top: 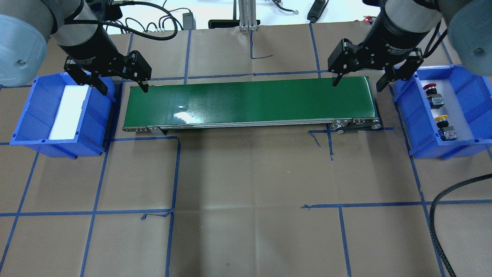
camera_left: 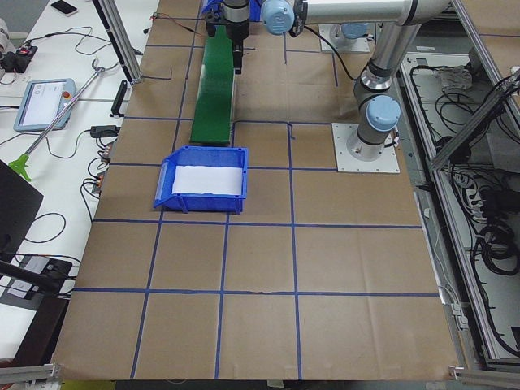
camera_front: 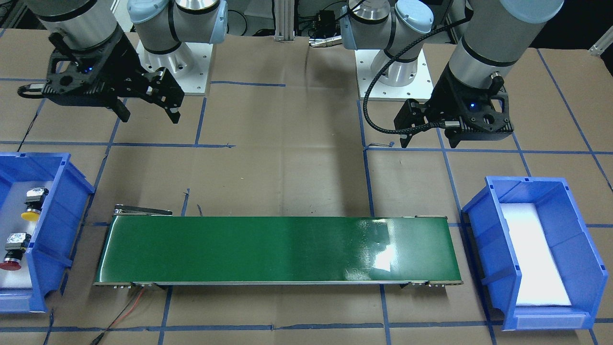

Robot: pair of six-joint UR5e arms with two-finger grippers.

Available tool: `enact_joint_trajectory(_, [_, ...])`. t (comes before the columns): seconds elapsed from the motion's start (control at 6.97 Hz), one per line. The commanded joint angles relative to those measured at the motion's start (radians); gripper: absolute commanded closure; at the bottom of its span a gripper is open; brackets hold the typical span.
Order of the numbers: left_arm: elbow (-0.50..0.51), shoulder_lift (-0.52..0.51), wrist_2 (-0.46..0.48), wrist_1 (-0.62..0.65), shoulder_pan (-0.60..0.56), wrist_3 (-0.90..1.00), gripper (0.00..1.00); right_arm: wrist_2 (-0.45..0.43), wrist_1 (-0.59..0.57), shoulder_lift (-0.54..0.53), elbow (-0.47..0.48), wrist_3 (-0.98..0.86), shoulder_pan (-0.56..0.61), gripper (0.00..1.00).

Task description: Transport two buttons from left to right

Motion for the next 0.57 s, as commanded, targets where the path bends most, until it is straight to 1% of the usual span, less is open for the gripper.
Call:
enact_joint_trajectory(0.0, [0.0,0.0,0.0,0.0,0.0,0.0,0.0,-0.029,-0.005,-0.002,0.018,0.022,0.022,0.0])
enact_joint_trajectory(0.43, [0.0,0.0,0.0,0.0,0.0,0.0,0.0,-0.031,-0.012,-0.001,0.016,0.016,0.022,0.0])
